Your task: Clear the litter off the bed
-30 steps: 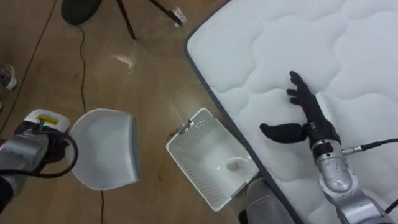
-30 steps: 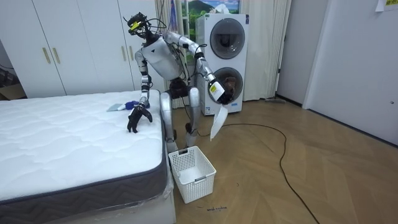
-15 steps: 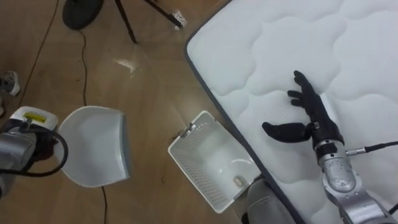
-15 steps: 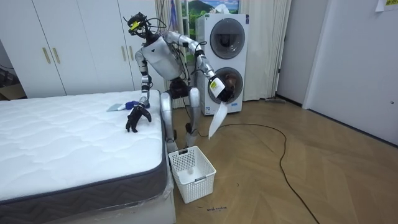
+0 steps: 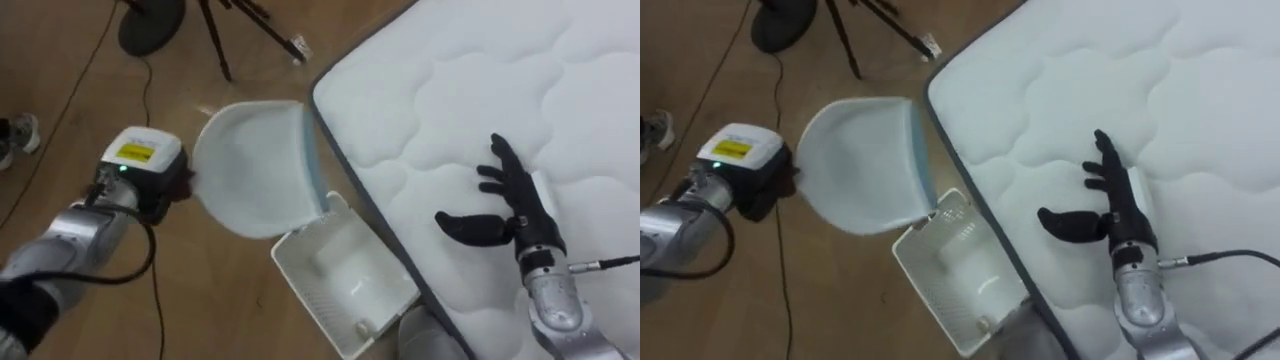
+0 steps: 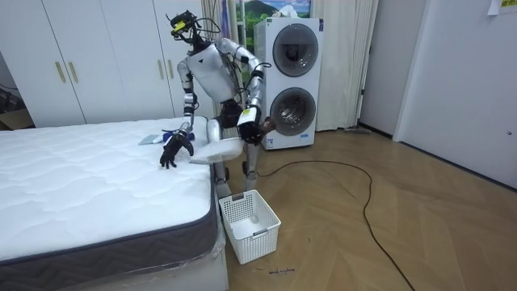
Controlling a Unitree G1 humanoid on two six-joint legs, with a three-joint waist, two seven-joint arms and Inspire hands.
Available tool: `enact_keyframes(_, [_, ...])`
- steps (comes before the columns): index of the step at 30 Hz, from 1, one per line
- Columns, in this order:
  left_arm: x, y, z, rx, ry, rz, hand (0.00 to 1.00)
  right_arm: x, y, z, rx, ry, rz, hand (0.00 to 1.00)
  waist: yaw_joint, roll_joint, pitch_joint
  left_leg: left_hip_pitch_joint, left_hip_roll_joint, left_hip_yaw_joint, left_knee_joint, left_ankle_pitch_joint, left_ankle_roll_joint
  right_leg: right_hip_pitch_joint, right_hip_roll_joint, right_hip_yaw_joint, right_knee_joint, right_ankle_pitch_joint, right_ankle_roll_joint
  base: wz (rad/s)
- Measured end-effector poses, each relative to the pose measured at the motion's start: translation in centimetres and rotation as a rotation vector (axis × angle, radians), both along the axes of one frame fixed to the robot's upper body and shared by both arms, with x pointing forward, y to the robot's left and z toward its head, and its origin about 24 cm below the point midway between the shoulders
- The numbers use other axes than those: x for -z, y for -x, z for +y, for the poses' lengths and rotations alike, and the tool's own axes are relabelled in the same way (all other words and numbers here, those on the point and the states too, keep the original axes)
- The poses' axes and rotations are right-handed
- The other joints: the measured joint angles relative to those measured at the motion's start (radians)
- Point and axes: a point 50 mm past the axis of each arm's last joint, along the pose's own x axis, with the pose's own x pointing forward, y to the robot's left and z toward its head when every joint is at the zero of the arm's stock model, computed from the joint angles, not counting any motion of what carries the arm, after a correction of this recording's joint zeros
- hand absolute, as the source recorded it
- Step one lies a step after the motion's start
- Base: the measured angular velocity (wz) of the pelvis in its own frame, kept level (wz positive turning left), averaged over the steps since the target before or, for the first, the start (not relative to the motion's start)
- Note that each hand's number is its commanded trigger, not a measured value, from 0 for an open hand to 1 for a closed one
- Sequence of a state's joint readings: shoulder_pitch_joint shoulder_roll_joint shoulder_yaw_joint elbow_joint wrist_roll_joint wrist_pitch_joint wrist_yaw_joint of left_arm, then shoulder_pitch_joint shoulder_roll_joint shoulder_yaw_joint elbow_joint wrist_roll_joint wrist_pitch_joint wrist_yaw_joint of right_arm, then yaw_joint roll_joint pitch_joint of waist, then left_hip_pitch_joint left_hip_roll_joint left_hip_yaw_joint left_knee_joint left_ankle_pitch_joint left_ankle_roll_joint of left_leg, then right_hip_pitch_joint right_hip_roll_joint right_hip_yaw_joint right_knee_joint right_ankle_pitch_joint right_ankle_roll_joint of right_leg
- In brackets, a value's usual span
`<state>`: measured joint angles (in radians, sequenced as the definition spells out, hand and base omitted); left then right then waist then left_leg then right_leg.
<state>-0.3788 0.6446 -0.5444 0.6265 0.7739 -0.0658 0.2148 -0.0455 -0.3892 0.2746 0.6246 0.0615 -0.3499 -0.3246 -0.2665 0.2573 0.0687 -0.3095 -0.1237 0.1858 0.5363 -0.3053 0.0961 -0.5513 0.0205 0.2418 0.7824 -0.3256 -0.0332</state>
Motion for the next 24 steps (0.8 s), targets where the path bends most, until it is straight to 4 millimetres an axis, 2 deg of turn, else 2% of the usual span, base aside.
enact_keyframes(2, [-0.1,0.5,-0.6,0.018,0.066,-0.055,1.0,1.3,1.1,0.1,0.021,-0.002,0.053,0.0,0.0,-0.026,-0.0183,0.029,0.017,0.002,-0.011,-0.002,-0.004,0.036,0.023,0.016,-0.043,0.014,0.001,-0.46])
enact_keyframes(3, [-0.2,0.6,-0.7,0.022,0.087,-0.065,1.0,1.5,1.3,0.1,0.025,-0.001,0.063,0.0,0.0,-0.03,-0.021,0.04,0.021,0.002,-0.019,-0.002,-0.004,0.048,0.028,0.019,-0.057,0.02,0.002,-0.41])
enact_keyframes(7, [-0.6,1.8,-1.7,0.048,0.217,-0.113,1.0,2.6,3.3,-0.7,0.092,-0.005,0.126,0.0,0.002,-0.062,-0.041,0.113,0.032,0.021,-0.084,-0.004,-0.007,0.107,0.037,0.022,-0.117,0.034,0.006,-0.25])
enact_keyframes(8, [-0.5,2.0,-2.2,0.047,0.263,-0.117,1.0,2.9,3.9,-1.2,0.119,0.0,0.15,0.0,0.004,-0.069,-0.0442,0.137,0.034,0.029,-0.104,-0.004,-0.007,0.126,0.037,0.018,-0.131,0.036,0.009,-0.19])
enact_keyframes(10, [0.2,2.4,-2.9,0.027,0.331,-0.105,1.0,3.1,4.4,-1.4,0.139,0.005,0.17,0.0,0.012,-0.078,-0.0435,0.184,0.037,0.038,-0.139,-0.004,-0.007,0.154,0.044,0.018,-0.154,0.042,0.011,-0.39])
enact_keyframes(11, [0.6,2.6,-3.5,0.021,0.365,-0.094,1.0,3.2,4.6,-1.4,0.143,0.005,0.18,0.0,0.023,-0.091,-0.0449,0.209,0.044,0.063,-0.154,-0.004,-0.007,0.171,0.05,0.018,-0.171,0.049,0.011,-0.57])
enact_keyframes(12, [0.8,2.7,-3.7,0.017,0.387,-0.088,1.0,3.2,4.7,-1.4,0.142,0.005,0.182,0.0,0.026,-0.1,-0.0453,0.22,0.046,0.069,-0.16,-0.004,-0.007,0.179,0.051,0.017,-0.178,0.052,0.011,-0.56])
enact_keyframes(13, [1.0,2.9,-4.0,0.016,0.409,-0.085,1.0,3.1,4.7,-1.2,0.13,0.009,0.175,0.0,0.027,-0.123,-0.0447,0.234,0.05,0.095,-0.163,-0.004,-0.007,0.187,0.058,0.017,-0.182,0.055,0.011,-0.6])
enact_keyframes(14, [1.3,3.1,-4.3,0.003,0.436,-0.082,1.0,2.8,4.5,-1.0,0.112,0.025,0.17,0.0,0.039,-0.139,-0.0519,0.24,0.066,0.146,-0.16,-0.004,-0.007,0.189,0.067,0.008,-0.202,0.076,0.008,-0.77])
enact_keyframes(15, [1.5,3.3,-4.5,-0.005,0.451,-0.08,1.0,2.6,4.3,-0.8,0.107,0.023,0.162,0.0,0.052,-0.15,-0.0507,0.248,0.077,0.181,-0.161,-0.004,-0.007,0.19,0.069,-0.012,-0.217,0.092,0.003,-1.31])
enact_keyframes(16, [2.0,3.7,-4.6,-0.025,0.476,-0.074,1.0,2.5,3.9,-0.4,0.092,0.018,0.153,0.0,0.08,-0.172,-0.0503,0.261,0.097,0.261,-0.152,-0.004,-0.007,0.194,0.067,-0.062,-0.245,0.121,-0.014,-1.36])
enact_keyframes(17, [2.3,4.0,-4.6,-0.041,0.491,-0.069,1.0,2.4,3.6,-0.3,0.08,0.02,0.149,0.0,0.091,-0.181,-0.0489,0.263,0.106,0.297,-0.135,-0.003,-0.007,0.203,0.065,-0.08,-0.267,0.139,-0.022,-1.82])
enact_keyframes(18, [2.9,4.6,-4.7,-0.064,0.515,-0.056,1.0,2.2,3.2,-0.1,0.07,0.025,0.148,0.0,0.113,-0.198,-0.0478,0.255,0.128,0.328,-0.079,0.002,-0.015,0.226,0.071,-0.098,-0.325,0.184,-0.034,-1.9])
enact_keyframes(19, [3.2,5.1,-4.7,-0.072,0.54,-0.046,1.0,2.2,2.9,0.2,0.07,0.014,0.146,0.0,0.148,-0.232,-0.044,0.214,0.143,0.265,-0.035,0.015,-0.025,0.256,0.08,-0.101,-0.403,0.241,-0.041,-2.28])
enact_keyframes(20, [3.4,5.4,-4.8,-0.075,0.572,-0.043,1.0,2.3,2.9,0.4,0.081,-0.006,0.157,0.0,0.191,-0.219,-0.065,0.202,0.152,0.166,-0.107,-0.001,-0.019,0.258,0.108,-0.164,-0.456,0.293,-0.056,-1.92])
enact_keyframes(21, [3.3,5.3,-4.9,-0.075,0.588,-0.049,1.0,2.4,2.8,0.6,0.082,-0.014,0.159,0.0,0.199,-0.222,-0.0625,0.218,0.166,0.201,-0.139,-0.022,-0.015,0.247,0.093,-0.265,-0.407,0.259,-0.053,-1.52])
enact_keyframes(22, [3.5,5.3,-5.1,-0.092,0.617,-0.047,1.0,2.7,3.0,1.1,0.089,-0.036,0.177,0.0,0.207,-0.242,-0.056,0.245,0.187,0.381,-0.164,-0.037,-0.012,0.259,0.028,-0.424,-0.313,0.16,-0.051,-0.94])
enact_keyframes(23, [3.8,5.4,-5.5,-0.101,0.634,-0.037,1.0,3.0,3.3,1.2,0.093,-0.04,0.192,0.0,0.213,-0.25,-0.0557,0.257,0.191,0.442,-0.17,-0.037,-0.011,0.277,-0.005,-0.473,-0.285,0.126,-0.05,-1.36])
enact_keyframes(24, [4.6,6.0,-6.2,-0.13,0.685,-0.008,1.0,3.3,3.6,1.4,0.086,-0.037,0.208,0.0,0.251,-0.261,-0.0524,0.291,0.199,0.533,-0.18,-0.037,-0.012,0.31,-0.062,-0.522,-0.271,0.099,-0.038,-1.86])
